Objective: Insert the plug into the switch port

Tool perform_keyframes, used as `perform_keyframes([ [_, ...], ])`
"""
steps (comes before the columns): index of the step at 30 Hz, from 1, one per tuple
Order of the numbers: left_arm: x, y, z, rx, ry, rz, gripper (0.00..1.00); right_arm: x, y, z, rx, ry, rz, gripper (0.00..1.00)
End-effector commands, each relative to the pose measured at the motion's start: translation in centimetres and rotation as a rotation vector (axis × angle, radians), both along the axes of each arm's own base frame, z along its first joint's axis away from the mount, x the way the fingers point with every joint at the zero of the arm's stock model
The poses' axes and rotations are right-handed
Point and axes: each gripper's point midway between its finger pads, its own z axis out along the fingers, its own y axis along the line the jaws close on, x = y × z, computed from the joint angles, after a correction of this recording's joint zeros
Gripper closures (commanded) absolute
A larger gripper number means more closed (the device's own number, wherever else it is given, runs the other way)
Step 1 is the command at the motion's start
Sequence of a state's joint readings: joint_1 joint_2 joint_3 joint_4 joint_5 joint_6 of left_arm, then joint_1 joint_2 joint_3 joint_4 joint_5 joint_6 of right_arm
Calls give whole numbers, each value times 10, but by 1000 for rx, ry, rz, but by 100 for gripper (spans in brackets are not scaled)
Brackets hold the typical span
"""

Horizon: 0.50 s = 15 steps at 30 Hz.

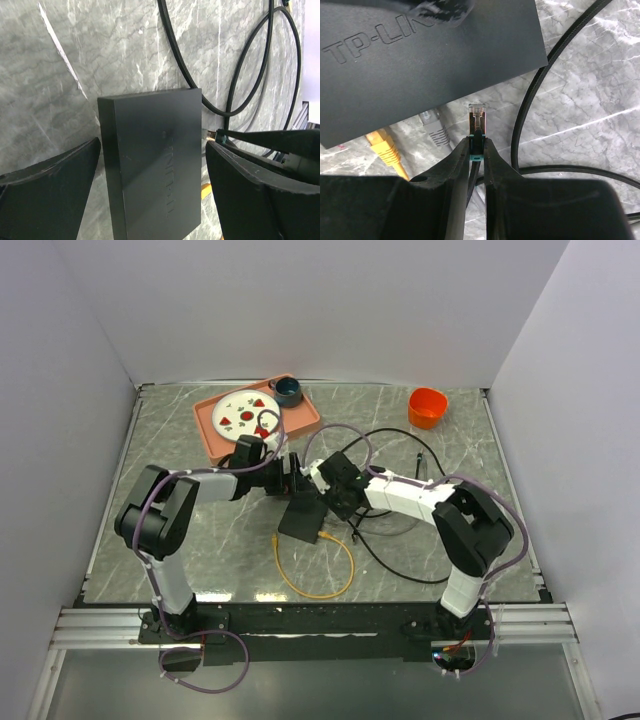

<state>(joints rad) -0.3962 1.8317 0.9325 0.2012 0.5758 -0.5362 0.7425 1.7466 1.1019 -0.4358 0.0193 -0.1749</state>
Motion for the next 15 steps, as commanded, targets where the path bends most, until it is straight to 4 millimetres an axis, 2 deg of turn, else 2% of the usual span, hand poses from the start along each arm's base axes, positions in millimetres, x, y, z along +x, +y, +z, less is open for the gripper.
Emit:
perform_keyframes([
  [1, -11, 1, 3, -2, 9, -17, 7, 18, 9, 9, -8, -61, 3, 100],
  [9, -15, 2, 1, -9, 15, -12, 7, 16, 16, 0, -12, -58, 23, 100],
  [15, -15, 8, -8, 14, 46, 42, 8, 12, 22, 7, 29, -71, 43, 100],
])
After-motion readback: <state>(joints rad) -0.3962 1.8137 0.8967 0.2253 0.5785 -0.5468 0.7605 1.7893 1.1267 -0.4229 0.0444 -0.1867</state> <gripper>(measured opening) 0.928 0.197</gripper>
